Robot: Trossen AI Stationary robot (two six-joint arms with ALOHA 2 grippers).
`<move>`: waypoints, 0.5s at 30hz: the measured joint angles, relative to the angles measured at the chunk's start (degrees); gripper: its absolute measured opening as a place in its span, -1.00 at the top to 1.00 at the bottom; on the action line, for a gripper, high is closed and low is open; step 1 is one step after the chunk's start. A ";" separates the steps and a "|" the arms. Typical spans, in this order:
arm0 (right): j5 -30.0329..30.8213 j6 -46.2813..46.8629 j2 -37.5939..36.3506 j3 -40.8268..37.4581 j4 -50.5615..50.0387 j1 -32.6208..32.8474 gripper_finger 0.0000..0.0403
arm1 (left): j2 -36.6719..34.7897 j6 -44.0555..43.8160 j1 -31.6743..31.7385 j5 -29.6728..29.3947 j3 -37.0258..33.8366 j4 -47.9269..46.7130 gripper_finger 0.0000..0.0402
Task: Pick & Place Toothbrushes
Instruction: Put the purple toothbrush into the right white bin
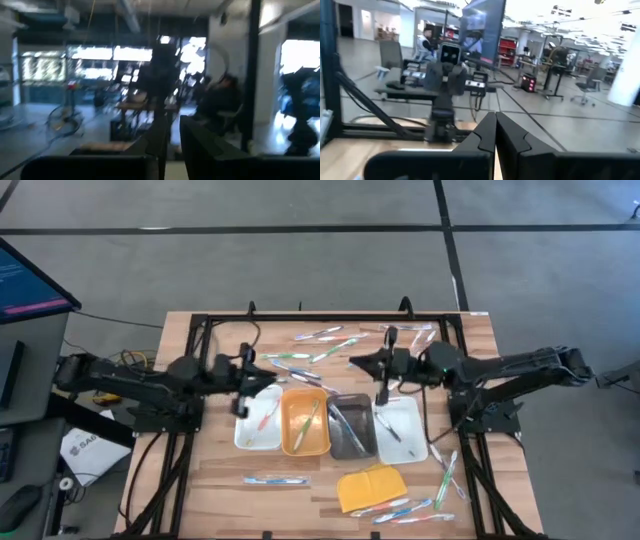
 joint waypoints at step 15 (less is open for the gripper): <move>-2.61 2.37 7.36 -2.14 -2.02 -14.70 1.00 | 14.92 -0.59 19.26 1.83 0.68 -3.67 0.78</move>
